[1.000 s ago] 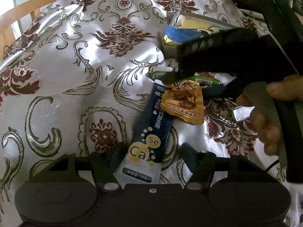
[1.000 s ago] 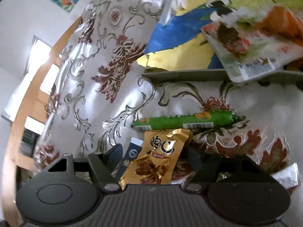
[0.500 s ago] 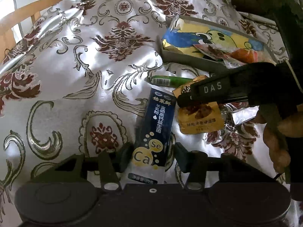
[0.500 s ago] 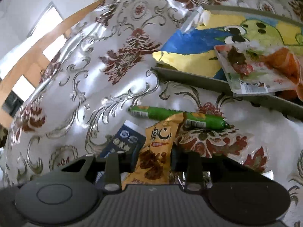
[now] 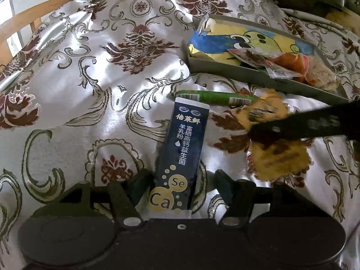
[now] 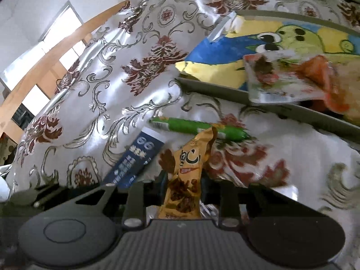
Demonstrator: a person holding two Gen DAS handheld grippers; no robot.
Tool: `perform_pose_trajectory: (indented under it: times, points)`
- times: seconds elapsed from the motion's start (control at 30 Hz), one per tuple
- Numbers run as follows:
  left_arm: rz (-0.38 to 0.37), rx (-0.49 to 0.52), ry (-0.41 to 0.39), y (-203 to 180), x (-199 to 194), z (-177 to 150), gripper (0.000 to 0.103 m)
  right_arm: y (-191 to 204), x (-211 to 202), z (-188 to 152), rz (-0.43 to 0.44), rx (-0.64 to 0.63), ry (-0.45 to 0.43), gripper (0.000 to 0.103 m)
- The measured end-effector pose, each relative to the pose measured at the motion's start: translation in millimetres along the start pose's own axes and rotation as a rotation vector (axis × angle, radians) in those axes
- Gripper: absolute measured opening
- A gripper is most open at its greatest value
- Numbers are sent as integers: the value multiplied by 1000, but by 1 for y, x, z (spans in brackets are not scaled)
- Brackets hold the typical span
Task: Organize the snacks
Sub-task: 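Grasp the blue Ca stick with the left tool while the right tool grasps the yellow duck-snack packet, then carry the Ca stick and duck-snack packet into the painted tray with both tools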
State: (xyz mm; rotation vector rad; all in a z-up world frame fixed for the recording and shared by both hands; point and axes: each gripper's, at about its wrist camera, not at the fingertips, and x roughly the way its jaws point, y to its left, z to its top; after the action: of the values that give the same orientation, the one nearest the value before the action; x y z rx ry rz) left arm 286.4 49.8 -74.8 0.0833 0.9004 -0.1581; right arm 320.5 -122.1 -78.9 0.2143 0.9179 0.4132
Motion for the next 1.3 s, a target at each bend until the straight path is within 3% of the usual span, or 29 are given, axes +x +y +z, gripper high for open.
perform_pose_trajectory:
  times: [0.13,0.47,0.83,1.3]
  points:
    - [27,4,-17,0,-2,0,44,-9,-19,-11,3,15,12,30]
    - [31,-17,-21,-1,-10,-1,36,-18,-68,-37,51,47,0,30]
    - [-88,-40,29,-24,-36,-21,34,-37,-79,-46,124,125,-81,30]
    - [-138,-21,-99,-44,-58,-19,34,-65,-101,-41,153,239,-159,30]
